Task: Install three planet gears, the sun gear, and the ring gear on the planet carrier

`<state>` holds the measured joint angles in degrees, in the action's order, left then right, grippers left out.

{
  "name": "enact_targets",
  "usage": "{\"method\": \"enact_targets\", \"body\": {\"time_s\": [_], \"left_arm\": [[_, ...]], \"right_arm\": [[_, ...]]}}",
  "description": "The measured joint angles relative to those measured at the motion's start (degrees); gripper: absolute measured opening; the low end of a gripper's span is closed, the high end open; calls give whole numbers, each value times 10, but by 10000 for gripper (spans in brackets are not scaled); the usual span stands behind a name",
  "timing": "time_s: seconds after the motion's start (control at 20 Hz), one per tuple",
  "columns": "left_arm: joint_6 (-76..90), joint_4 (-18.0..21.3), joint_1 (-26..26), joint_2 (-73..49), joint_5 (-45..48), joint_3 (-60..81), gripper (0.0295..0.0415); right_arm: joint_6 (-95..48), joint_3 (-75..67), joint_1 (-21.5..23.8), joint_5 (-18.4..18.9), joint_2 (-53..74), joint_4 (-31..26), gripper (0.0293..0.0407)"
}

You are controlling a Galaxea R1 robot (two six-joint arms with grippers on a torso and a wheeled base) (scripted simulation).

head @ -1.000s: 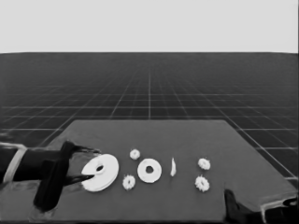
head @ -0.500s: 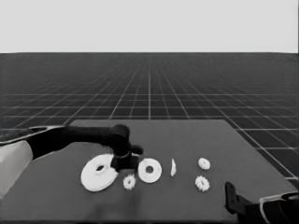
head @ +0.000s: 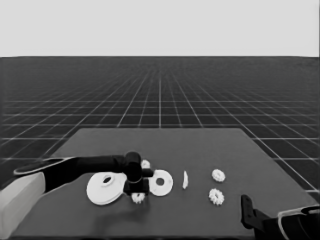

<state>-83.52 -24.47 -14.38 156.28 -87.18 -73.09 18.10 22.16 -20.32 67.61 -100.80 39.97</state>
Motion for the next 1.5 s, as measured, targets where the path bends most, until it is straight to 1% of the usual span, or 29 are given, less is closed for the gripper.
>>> {"method": "enact_targets", "body": {"time_s": [0.1, 0.2, 0.25, 0.6, 0.65, 0.7, 0.75, 0.85, 1.1, 1.2, 1.25, 1.5], "left_arm": [[1, -1, -1, 0, 1, -1, 385], [1, -1, -1, 0, 1, -2, 314], [1, -1, -1, 0, 1, -2, 312], [1, -1, -1, 1, 1, -2, 312], [-27, 45, 41, -10, -19, 42, 312], [-41, 78, 78, -14, -25, 62, 312], [-48, 98, 100, -15, -27, 70, 312], [-52, 118, 120, -16, -27, 75, 312], [-54, 128, 129, -16, -27, 76, 312], [-58, 133, 135, 73, -28, -9, 312], [-55, 134, 136, 94, -27, -31, 312], [-49, 136, 137, 120, -26, -64, 312]], "right_arm": [[0, 0, 0, 0, 0, 0, 385], [0, 0, 0, 0, 0, 0, 385], [0, 0, 0, 0, 0, 0, 385], [0, 0, 0, 0, 0, 0, 385], [0, 0, 0, 0, 0, 0, 385], [0, 0, 0, 0, 0, 0, 385], [0, 0, 0, 0, 0, 0, 385], [0, 0, 0, 0, 0, 0, 385], [0, 0, 0, 0, 0, 0, 385], [0, 0, 0, 0, 0, 0, 385], [0, 0, 0, 0, 0, 0, 385], [0, 0, 0, 0, 0, 0, 385]]}}
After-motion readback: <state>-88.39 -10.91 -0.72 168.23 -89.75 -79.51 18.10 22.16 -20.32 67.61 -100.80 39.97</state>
